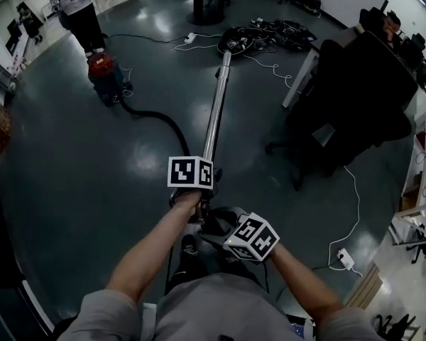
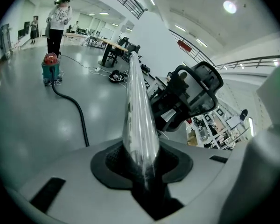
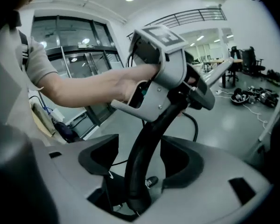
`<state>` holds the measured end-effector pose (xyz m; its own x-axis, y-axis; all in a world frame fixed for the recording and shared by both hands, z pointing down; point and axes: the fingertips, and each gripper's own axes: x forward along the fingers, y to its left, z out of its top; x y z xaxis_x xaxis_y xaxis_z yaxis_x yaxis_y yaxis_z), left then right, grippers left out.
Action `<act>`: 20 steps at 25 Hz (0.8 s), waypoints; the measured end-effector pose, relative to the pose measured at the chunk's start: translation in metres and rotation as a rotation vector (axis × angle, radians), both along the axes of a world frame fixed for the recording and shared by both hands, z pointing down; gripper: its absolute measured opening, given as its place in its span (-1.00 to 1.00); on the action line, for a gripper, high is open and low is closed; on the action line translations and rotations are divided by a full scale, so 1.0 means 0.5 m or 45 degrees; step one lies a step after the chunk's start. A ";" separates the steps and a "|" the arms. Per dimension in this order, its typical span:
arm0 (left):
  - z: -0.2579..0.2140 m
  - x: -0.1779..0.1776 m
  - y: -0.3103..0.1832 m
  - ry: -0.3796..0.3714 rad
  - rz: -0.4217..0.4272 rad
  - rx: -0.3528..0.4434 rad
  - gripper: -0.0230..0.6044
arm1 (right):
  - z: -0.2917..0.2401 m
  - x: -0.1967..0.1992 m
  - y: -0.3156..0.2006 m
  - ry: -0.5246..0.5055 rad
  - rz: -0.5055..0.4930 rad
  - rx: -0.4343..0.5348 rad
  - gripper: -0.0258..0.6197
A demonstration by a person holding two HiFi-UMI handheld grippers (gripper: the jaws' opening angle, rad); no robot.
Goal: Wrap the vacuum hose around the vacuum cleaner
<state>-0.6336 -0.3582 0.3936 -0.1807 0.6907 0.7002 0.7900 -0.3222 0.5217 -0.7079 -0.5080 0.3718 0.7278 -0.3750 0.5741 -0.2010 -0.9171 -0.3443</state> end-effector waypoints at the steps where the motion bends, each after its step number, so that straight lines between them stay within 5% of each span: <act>1: -0.002 0.009 0.014 -0.013 -0.021 -0.010 -0.51 | 0.010 0.015 0.013 -0.019 0.041 -0.004 -0.10; 10: -0.006 0.047 0.095 -0.237 -0.193 -0.068 -0.51 | 0.094 0.080 0.110 -0.169 0.270 -0.159 -0.11; 11: -0.011 0.051 0.099 -0.242 -0.185 -0.075 -0.51 | 0.090 0.084 0.116 -0.166 0.286 -0.171 -0.12; 13: -0.024 0.051 0.106 -0.245 -0.146 -0.094 -0.51 | 0.079 0.089 0.122 -0.162 0.315 -0.191 -0.47; 20: -0.054 0.018 0.129 -0.237 0.106 -0.145 -0.35 | 0.047 0.082 0.135 -0.140 0.367 -0.116 -0.53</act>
